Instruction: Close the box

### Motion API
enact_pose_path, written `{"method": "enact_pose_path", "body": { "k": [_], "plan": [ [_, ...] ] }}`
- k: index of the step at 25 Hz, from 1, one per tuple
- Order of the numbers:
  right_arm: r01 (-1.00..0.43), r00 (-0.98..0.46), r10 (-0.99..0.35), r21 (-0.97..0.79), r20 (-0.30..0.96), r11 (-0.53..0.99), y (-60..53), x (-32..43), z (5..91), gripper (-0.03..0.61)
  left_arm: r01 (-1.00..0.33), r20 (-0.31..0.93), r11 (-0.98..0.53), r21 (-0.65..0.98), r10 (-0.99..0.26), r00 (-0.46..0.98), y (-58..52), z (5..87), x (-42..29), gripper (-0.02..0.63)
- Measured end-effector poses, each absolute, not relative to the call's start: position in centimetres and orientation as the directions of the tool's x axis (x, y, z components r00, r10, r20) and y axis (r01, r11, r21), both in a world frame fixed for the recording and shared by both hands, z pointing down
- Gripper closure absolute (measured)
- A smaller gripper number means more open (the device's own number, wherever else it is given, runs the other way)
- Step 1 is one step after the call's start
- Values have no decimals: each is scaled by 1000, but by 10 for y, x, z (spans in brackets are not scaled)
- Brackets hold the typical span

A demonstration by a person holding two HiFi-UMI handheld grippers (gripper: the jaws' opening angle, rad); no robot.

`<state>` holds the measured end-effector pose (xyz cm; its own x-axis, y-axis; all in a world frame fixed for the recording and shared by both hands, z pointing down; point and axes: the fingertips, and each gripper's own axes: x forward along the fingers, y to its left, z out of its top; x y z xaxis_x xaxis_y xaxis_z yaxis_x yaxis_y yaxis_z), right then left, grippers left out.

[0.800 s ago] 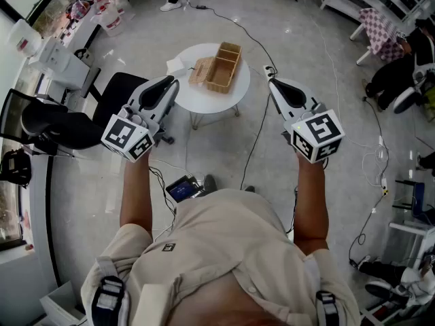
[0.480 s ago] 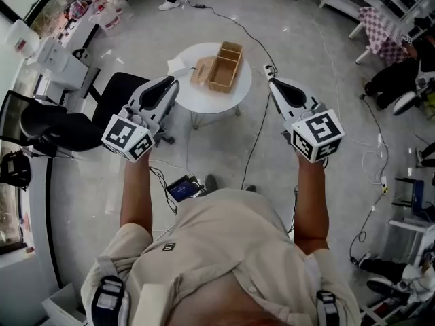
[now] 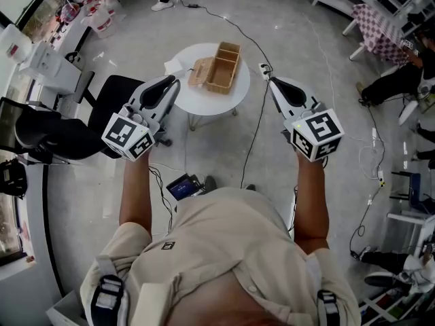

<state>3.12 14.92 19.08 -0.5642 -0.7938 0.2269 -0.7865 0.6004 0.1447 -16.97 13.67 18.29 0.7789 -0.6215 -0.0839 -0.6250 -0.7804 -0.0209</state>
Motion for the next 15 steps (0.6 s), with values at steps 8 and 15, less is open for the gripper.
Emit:
{"method": "enact_pose_path", "body": {
  "k": [8, 15],
  "plan": [
    [-810, -547, -815, 123, 193, 573, 131, 31, 188, 585, -604, -65, -797, 11, -603, 795, 118, 192, -166, 561],
    [-791, -573, -793, 113, 206, 601, 107, 40, 202, 586, -614, -56, -789, 19, -614, 787, 100, 206, -155, 561]
  ]
}}
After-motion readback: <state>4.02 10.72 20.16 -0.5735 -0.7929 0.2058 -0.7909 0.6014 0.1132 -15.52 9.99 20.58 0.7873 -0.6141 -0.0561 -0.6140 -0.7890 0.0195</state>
